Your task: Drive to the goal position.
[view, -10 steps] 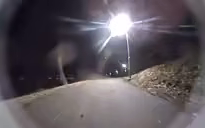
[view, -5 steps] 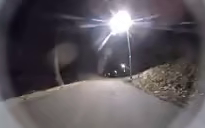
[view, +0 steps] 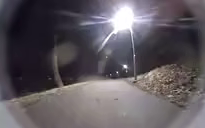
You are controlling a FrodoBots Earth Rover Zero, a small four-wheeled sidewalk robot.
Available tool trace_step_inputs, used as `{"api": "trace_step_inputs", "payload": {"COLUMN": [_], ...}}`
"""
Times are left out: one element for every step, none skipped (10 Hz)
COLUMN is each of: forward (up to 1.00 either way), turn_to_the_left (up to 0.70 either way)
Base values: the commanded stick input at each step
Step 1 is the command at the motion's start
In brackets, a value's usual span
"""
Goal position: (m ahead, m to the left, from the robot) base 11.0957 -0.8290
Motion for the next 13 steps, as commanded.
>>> {"api": "trace_step_inputs", "payload": {"forward": [1.0, 1.0, 1.0, 1.0, 1.0, 1.0, 1.0, 1.0, 1.0, 1.0, 1.0, 1.0, 1.0], "turn_to_the_left": [0.03, 0.03, 0.03, 0.03, 0.03, 0.02, 0.02, 0.02, 0.02, 0.02, 0.02, 0.02, 0.02]}}
